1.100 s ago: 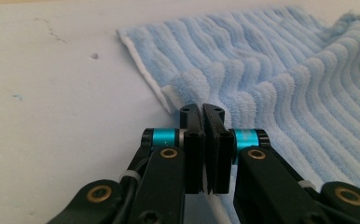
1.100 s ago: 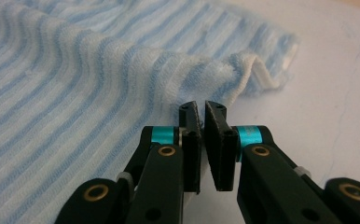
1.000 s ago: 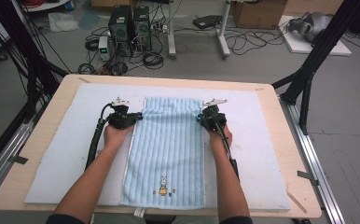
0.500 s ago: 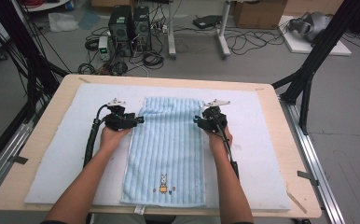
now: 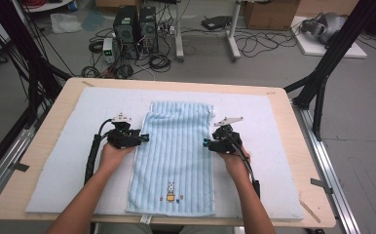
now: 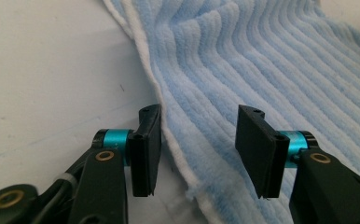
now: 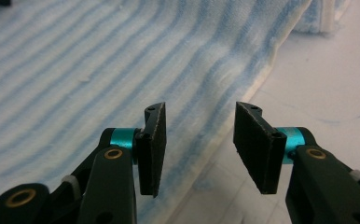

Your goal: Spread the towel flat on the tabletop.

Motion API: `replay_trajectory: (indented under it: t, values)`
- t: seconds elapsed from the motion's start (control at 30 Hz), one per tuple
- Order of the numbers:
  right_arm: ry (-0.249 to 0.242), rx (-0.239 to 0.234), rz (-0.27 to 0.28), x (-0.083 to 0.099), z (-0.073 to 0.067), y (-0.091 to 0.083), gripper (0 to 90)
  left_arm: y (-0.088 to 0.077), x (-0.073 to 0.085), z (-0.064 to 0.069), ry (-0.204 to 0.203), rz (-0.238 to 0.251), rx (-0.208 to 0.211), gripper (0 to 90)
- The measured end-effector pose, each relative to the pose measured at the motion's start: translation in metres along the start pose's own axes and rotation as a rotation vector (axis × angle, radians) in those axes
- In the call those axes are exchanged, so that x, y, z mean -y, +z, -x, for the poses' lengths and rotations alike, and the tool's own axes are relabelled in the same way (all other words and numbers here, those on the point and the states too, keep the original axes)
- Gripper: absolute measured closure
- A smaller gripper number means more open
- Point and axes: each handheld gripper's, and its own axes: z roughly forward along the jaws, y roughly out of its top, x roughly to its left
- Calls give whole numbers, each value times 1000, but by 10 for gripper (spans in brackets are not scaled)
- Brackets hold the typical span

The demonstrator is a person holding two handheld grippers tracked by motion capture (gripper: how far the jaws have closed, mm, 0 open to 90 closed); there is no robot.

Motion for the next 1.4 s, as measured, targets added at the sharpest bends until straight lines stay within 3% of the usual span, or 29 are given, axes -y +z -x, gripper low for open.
replay_trajectory:
  t: [0.07,0.13,0.2,0.23,0.27,0.33,0.47,0.6,0.7,0.83,0.87,0.93,1.0,1.07,1.1,1.17,1.3,1.4]
  values:
    - [-6,-2,-12,0,-2,-1,542,-1,1,2,18,-2,-28,567]
    - [-22,10,-39,1,-3,3,565,-3,4,4,9,-1,-59,706]
    - [-23,58,-81,4,-3,8,683,-6,5,2,-6,-12,-35,875]
    - [-9,51,-73,5,-2,9,710,-6,5,3,7,-14,-37,878]
    - [-1,46,-45,7,-1,10,800,-6,5,4,17,-16,-39,882]
    - [28,13,-24,10,2,11,868,-6,5,5,14,-12,-45,885]
    - [-3,55,-10,7,2,14,874,-2,1,2,-4,1,-75,887]
    - [29,81,9,0,10,20,874,6,-6,-3,-40,19,-101,887]
    - [21,109,29,-6,13,25,874,11,-10,-8,-56,42,-127,886]
    - [23,134,46,-9,15,30,871,13,-13,-11,-60,56,-115,882]
    - [29,131,51,-9,15,30,865,12,-12,-11,-61,64,-101,867]
    - [28,127,56,-8,13,27,803,9,-11,-12,-82,58,-80,660]
    - [46,127,77,-6,12,21,691,4,-7,-13,-90,65,-55,521]
    - [55,119,79,-4,9,13,597,-3,-1,-11,-81,96,-30,474]
    - [49,117,83,-4,7,9,564,-6,0,-9,-76,90,-15,455]
    - [35,128,115,-1,0,-1,510,-13,5,-4,-52,126,6,412]
    - [4,124,124,10,-9,-14,402,-25,13,5,-24,143,50,367]
    - [-2,120,131,22,-15,-23,395,-34,21,13,-5,143,68,370]
